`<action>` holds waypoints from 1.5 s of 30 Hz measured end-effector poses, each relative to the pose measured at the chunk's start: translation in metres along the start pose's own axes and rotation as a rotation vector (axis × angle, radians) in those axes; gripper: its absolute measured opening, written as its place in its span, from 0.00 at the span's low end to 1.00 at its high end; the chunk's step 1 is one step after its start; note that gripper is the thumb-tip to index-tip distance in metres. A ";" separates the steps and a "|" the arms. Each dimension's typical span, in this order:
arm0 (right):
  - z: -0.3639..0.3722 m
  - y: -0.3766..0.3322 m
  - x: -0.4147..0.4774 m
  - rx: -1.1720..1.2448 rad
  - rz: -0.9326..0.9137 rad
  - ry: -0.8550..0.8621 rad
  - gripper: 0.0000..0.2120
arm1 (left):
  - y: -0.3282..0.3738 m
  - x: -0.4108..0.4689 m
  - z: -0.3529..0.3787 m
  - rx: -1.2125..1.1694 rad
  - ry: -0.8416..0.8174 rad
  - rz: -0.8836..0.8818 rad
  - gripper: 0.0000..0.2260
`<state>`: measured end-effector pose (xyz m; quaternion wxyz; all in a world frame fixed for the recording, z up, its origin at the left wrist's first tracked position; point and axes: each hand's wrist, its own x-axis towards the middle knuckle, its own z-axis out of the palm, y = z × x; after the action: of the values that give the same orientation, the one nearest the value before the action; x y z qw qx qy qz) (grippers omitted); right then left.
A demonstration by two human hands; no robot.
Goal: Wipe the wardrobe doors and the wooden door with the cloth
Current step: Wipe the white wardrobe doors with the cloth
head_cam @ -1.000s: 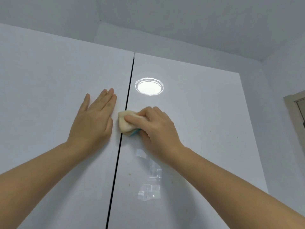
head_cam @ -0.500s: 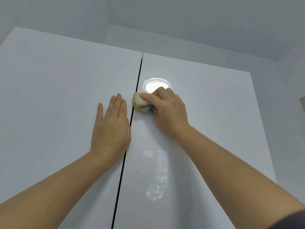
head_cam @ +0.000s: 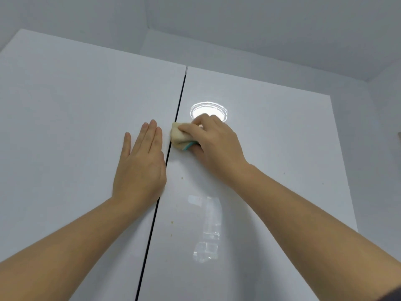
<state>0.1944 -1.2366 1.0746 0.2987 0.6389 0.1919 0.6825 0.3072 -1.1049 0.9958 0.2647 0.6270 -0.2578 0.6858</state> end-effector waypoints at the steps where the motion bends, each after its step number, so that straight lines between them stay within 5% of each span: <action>1: -0.006 -0.001 -0.014 0.018 -0.056 -0.020 0.16 | 0.000 0.000 0.000 -0.012 -0.005 -0.006 0.25; 7: -0.035 0.032 -0.055 -0.011 -0.220 -0.171 0.17 | 0.000 -0.001 -0.003 -0.035 -0.018 0.000 0.25; 14: -0.039 0.086 -0.027 -0.042 0.372 -0.038 0.21 | 0.002 -0.003 -0.005 -0.068 -0.015 -0.008 0.24; 26: -0.059 0.061 -0.094 -0.012 -0.123 -0.171 0.18 | 0.004 -0.002 -0.007 -0.077 -0.019 -0.008 0.23; 35: -0.053 0.105 -0.056 -0.015 0.405 0.018 0.22 | 0.003 -0.002 -0.008 -0.067 -0.030 -0.011 0.25; 45: -0.084 0.072 -0.144 0.021 -0.010 -0.152 0.19 | 0.005 -0.003 -0.010 -0.085 -0.032 -0.017 0.22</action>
<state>0.1003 -1.3745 1.0023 0.3094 0.6908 0.1790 0.6285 0.2969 -1.1017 0.9923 0.2927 0.6285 -0.2854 0.6617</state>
